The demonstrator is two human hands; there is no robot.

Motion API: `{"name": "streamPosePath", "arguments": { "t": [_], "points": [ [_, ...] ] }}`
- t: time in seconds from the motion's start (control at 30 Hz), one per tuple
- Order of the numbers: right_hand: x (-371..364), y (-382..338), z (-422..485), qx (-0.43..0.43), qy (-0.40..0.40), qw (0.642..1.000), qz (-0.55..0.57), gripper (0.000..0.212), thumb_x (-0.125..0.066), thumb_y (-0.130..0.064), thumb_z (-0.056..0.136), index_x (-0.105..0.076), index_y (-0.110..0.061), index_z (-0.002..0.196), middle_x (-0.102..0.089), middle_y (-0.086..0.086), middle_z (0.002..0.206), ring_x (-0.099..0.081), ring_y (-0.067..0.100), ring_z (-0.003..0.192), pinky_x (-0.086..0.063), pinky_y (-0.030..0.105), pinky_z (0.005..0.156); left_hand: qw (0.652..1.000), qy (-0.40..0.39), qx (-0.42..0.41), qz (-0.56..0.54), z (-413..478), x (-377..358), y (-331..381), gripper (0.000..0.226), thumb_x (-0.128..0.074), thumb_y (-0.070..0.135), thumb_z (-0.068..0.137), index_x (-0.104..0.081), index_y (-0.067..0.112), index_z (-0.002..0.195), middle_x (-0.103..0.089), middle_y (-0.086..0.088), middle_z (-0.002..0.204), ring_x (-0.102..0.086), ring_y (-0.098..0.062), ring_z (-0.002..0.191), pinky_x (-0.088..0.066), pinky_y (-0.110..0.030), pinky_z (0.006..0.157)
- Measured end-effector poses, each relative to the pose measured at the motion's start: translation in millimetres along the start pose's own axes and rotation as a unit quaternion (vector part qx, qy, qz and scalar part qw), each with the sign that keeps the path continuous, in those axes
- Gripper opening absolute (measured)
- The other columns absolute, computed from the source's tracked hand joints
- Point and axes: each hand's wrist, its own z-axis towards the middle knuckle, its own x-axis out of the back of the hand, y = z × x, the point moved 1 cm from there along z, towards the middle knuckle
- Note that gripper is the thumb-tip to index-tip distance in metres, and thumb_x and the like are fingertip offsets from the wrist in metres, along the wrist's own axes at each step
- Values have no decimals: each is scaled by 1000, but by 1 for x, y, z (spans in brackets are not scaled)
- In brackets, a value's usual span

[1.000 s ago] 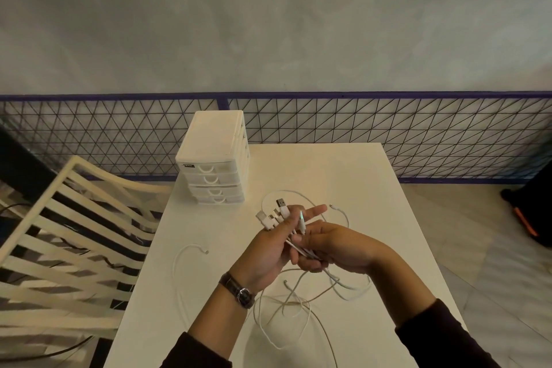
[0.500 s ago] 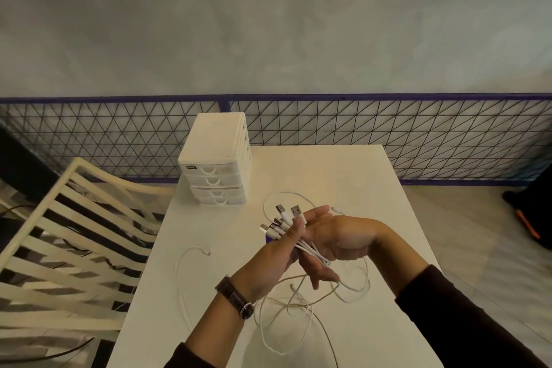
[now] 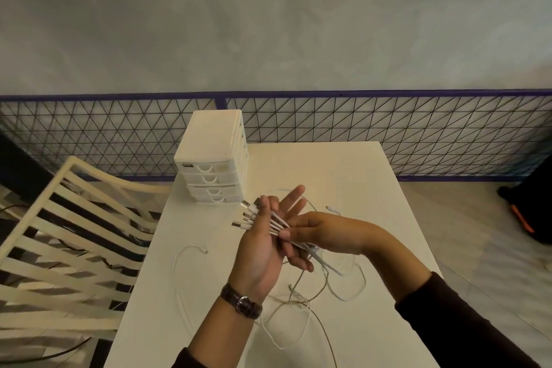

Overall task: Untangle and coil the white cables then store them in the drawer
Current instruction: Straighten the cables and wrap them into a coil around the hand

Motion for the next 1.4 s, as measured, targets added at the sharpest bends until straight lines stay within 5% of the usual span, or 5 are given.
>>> {"name": "streamPosePath", "arguments": {
  "t": [0.37,0.73,0.97,1.1,1.4],
  "points": [
    [35,-29,-3,-37,-32,995,-82,26,-45,-30,93,-62,-12,86,-58,14,75,-53,21,67,-46,40,77,987,-37,-40,-151,1,1,38,26,-31,33,95,-46,18,79,-63,-5,125,-54,-27,122,-30,-48,110],
    [28,-32,1,-26,-92,989,-112,23,-46,-26,96,-64,-13,97,-65,7,81,-61,29,80,-50,46,87,987,-2,-58,-150,-6,8,48,21,-37,33,91,-46,15,85,-69,-9,113,-58,-28,118,-40,-44,104],
    [-2,-36,26,-9,48,997,-66,49,-55,-48,87,-62,0,85,-59,18,63,-59,31,56,-54,37,65,998,19,-65,-19,-8,-2,42,27,-37,39,86,-39,16,74,-69,-12,111,-68,-20,98,-54,-22,55],
    [-11,-31,25,0,73,997,-20,44,-49,-39,93,-53,5,83,-45,13,52,-45,23,39,-54,38,58,996,0,-73,56,-7,0,40,30,-32,41,90,-39,15,77,-65,-10,122,-66,-14,94,-57,-21,67],
    [6,-30,-2,-2,21,1000,-21,34,-52,-27,93,-59,6,88,-61,19,67,-59,25,54,-49,41,70,997,-82,2,-3,-17,-8,47,24,-31,28,93,-41,12,77,-62,-18,123,-60,-22,116,-56,-30,76]
  ]
}}
